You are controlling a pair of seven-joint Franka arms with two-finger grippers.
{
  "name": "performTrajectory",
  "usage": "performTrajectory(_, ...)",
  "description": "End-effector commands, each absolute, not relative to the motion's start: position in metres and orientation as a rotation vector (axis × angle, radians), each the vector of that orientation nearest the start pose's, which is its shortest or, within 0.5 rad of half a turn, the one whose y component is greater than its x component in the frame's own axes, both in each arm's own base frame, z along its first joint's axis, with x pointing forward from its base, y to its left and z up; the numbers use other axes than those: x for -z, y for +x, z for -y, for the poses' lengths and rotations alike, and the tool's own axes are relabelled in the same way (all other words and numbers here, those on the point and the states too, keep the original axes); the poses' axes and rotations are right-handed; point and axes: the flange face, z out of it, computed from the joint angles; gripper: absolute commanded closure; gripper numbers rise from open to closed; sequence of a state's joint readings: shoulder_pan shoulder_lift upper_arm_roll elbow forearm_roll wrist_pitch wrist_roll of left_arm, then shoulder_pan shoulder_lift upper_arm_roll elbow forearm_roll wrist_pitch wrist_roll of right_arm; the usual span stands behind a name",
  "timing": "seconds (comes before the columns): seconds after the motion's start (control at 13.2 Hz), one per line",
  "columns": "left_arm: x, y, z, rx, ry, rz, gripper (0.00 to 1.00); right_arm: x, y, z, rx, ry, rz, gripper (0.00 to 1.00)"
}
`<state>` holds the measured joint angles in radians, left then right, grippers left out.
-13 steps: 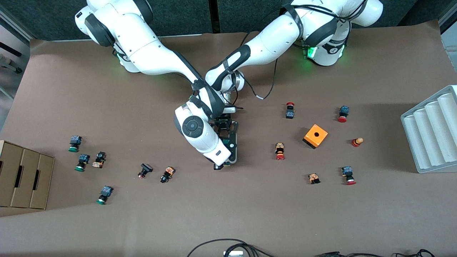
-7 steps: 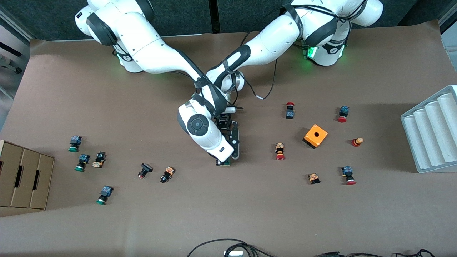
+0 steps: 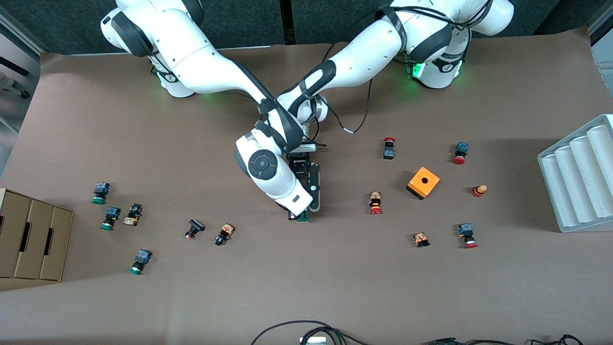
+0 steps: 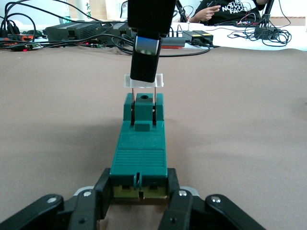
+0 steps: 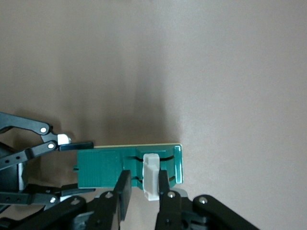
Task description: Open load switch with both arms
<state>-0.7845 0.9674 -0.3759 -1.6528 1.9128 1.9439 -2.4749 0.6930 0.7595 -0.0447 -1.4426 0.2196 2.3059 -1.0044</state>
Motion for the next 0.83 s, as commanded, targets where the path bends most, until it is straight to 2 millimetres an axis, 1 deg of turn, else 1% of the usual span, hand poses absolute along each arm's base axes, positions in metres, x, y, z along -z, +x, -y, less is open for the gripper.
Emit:
performTrajectory(0.0,-0.0733,0.3514,0.5625,1.745,-2.594,0.067,0.92,-0.2468,0.5701,-0.4476,0.148,-2.191,2.075,0.70)
performTrajectory(0.76,-0.0729,0.3519,0.5616,1.745,-2.593,0.065,0.92,-0.2463,0.5637,-0.4518,0.136,-2.217,2.040,0.71)
